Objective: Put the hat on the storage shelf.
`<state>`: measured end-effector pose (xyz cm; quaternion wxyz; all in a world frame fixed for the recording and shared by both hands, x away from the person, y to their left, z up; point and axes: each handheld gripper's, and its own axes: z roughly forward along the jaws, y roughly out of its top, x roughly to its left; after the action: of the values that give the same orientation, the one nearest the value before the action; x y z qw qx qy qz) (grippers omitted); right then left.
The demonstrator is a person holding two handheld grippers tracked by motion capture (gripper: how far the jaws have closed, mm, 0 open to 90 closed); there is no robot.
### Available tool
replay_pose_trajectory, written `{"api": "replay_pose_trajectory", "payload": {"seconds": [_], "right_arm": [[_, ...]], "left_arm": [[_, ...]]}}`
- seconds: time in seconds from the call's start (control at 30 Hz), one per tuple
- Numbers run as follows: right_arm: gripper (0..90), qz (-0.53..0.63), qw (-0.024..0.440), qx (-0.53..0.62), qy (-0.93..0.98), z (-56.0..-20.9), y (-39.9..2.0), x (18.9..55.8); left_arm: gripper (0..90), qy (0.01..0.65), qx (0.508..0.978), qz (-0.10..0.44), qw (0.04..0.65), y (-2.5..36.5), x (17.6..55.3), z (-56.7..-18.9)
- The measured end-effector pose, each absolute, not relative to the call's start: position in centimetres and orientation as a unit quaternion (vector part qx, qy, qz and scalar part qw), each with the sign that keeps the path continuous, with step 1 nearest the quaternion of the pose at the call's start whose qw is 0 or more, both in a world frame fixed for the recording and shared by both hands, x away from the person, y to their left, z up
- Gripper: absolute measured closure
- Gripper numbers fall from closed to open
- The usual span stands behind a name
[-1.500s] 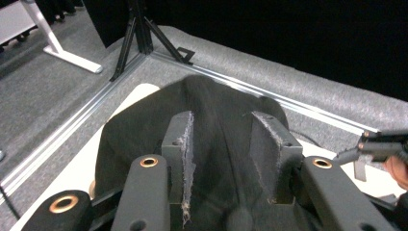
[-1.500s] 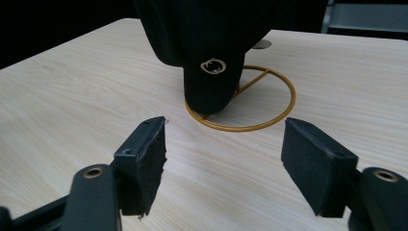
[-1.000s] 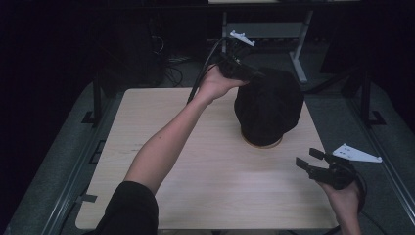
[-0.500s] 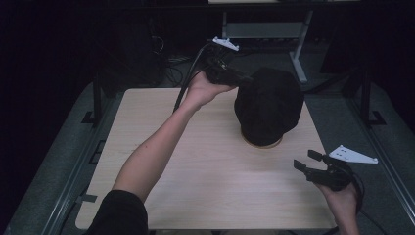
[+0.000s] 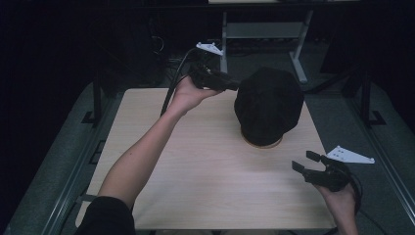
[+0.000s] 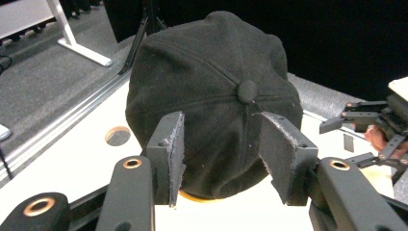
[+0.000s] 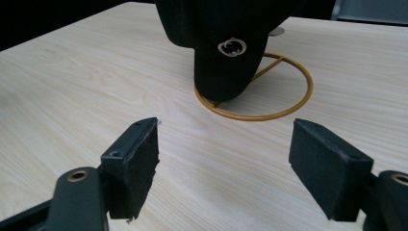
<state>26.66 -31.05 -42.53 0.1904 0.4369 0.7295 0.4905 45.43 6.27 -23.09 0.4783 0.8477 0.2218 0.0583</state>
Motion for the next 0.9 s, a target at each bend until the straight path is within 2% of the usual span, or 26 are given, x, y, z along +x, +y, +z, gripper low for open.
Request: {"api": "replay_pose_trajectory", "payload": {"seconds": [0.9], "right_arm": [[24.3,0.475,0.18,0.421,0.751,-43.1,-30.2,27.3]], "left_arm": [[45.3,0.254,0.838,0.061,0.479,12.6,39.9,-26.7]]}}
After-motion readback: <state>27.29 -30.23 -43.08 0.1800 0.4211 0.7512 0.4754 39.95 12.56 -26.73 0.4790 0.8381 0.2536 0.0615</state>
